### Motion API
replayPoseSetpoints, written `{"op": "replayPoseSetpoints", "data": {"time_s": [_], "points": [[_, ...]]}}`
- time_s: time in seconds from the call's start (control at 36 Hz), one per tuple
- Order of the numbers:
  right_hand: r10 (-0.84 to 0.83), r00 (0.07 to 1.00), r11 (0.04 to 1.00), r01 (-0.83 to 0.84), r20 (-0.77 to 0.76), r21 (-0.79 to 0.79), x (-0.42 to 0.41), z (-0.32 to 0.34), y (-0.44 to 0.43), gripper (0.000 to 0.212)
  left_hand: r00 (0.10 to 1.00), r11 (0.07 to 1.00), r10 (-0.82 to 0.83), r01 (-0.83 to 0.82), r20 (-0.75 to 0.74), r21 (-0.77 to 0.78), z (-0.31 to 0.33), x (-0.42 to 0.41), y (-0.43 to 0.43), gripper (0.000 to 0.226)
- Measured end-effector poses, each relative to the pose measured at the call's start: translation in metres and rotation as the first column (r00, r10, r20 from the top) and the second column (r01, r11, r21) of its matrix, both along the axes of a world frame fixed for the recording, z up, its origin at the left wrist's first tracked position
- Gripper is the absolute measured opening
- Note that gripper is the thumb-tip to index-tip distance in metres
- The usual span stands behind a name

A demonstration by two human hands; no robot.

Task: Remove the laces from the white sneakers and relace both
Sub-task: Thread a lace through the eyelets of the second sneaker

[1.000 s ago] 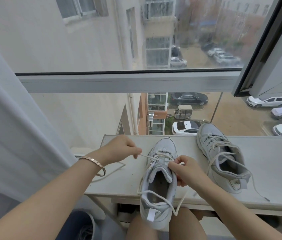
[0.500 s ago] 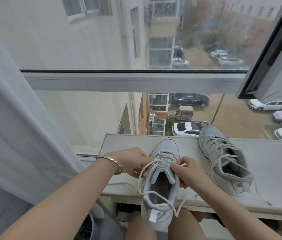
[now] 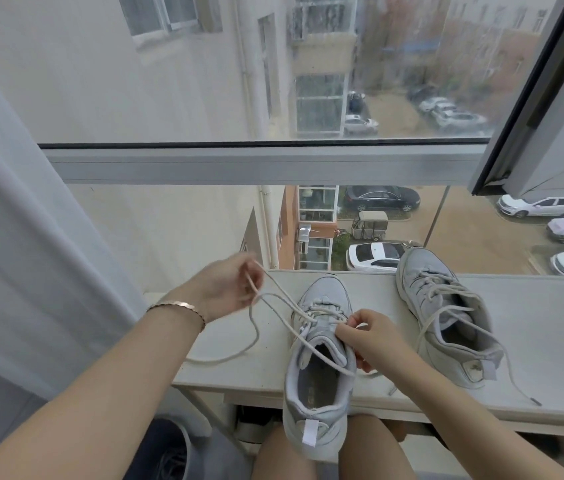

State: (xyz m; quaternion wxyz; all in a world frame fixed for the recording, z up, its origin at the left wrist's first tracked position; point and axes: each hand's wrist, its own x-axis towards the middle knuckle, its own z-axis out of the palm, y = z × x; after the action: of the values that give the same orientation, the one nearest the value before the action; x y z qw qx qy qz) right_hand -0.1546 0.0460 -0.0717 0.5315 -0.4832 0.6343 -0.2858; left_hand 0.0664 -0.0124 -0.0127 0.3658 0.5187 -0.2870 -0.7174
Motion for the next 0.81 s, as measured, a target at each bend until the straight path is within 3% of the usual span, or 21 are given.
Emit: {"op": "replayPoseSetpoints", "data": {"time_s": [0.06,0.11,0.17,0.25,0.33,0.47,0.61,0.67,0.72,0.81], "points": [[-0.008,1.0,1.0,0.008,-0.015,-0.023,0.001,-0.001,-0.001,0.016,0.959,0.975,0.203,-0.216,-0.196,-0.046,0.015,0.008,-0.003,0.053],[-0.023,0.997,0.998,0.018,-0.078,-0.063,0.002,0.0,-0.001,0.015,0.899,0.934,0.298,-0.344,-0.321,-0.095,0.032,0.012,-0.004,0.05],[-0.036,0.982,0.99,0.009,-0.184,-0.143,0.004,0.006,-0.001,0.012,0.87,0.902,0.313,-0.398,-0.38,-0.167,0.045,0.009,-0.001,0.042],[-0.07,0.96,0.919,-0.044,-0.272,-0.391,0.014,0.027,-0.001,0.01,0.83,0.929,0.228,-0.341,-0.509,-0.141,0.057,-0.005,0.007,0.028],[0.053,0.986,0.867,-0.123,-0.155,-0.484,0.035,0.053,-0.002,0.009,0.835,0.961,0.131,-0.238,-0.534,-0.138,0.063,-0.025,0.015,0.013],[0.282,0.959,0.818,-0.25,-0.017,-0.517,0.063,0.073,-0.003,0.025,0.833,0.964,0.155,-0.245,-0.531,-0.103,0.068,-0.05,0.02,0.025],[0.132,0.991,0.827,-0.096,0.025,-0.554,0.055,0.074,-0.004,0.026,0.827,0.937,0.229,-0.33,-0.514,-0.115,0.062,-0.045,0.018,0.024],[0.151,0.988,0.856,-0.115,0.032,-0.505,0.044,0.078,-0.003,0.035,0.884,0.906,0.267,-0.366,-0.384,-0.211,0.053,-0.037,0.014,0.022],[0.205,0.976,0.881,-0.151,0.073,-0.448,0.028,0.082,-0.003,0.041,0.933,0.858,0.354,-0.35,-0.061,-0.377,0.04,-0.026,0.009,0.022],[0.25,0.968,0.902,-0.221,0.031,-0.371,0.009,0.083,-0.004,0.038,0.816,0.825,0.463,-0.254,0.345,-0.505,0.015,-0.011,0.005,0.028]]}}
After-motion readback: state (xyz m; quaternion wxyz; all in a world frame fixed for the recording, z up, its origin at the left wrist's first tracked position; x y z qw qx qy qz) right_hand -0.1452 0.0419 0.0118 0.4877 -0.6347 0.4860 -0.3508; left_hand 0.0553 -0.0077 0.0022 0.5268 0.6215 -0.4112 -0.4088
